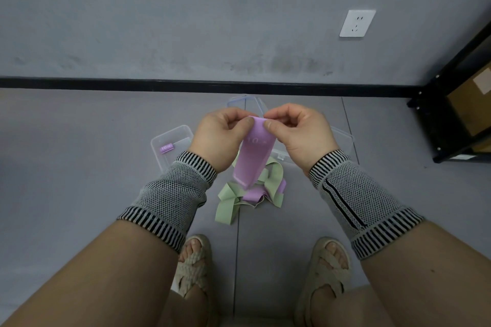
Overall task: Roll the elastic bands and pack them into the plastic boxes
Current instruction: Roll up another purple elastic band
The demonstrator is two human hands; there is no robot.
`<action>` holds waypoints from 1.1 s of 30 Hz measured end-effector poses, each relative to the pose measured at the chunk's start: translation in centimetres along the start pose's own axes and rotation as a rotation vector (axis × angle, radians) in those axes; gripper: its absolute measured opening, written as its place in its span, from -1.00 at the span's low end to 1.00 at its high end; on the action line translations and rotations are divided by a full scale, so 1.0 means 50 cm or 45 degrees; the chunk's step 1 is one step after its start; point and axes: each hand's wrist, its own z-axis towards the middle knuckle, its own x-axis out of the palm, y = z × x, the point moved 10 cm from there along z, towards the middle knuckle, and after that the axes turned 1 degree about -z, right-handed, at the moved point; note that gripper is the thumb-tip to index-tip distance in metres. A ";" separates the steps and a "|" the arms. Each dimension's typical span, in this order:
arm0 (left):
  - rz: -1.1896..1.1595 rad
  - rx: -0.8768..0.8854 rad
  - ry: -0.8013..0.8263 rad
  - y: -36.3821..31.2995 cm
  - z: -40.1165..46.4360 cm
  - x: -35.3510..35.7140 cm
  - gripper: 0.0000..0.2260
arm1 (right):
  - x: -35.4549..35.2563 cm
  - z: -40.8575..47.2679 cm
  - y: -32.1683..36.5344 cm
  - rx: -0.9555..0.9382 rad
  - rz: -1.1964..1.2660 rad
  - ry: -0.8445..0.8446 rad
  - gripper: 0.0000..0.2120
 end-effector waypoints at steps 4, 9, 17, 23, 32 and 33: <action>-0.015 0.003 0.044 0.000 0.001 0.008 -0.88 | -0.002 -0.001 0.002 0.002 0.013 -0.010 -0.87; 0.055 0.009 0.161 -0.006 -0.008 0.030 -0.84 | -0.006 0.001 -0.001 0.010 0.067 -0.034 -0.83; 0.202 -0.075 0.289 0.013 -0.013 0.059 -0.79 | -0.018 0.003 -0.023 0.134 0.287 -0.117 -0.85; 0.354 -0.081 0.337 0.015 -0.014 0.057 -0.82 | -0.055 0.010 -0.047 0.218 0.401 -0.308 -0.84; 0.551 -0.015 0.317 0.007 -0.012 0.054 -0.80 | -0.057 0.011 -0.057 0.242 0.455 -0.321 -0.84; 0.562 -0.018 0.322 0.008 -0.013 0.055 -0.80 | -0.056 0.011 -0.058 0.241 0.451 -0.317 -0.84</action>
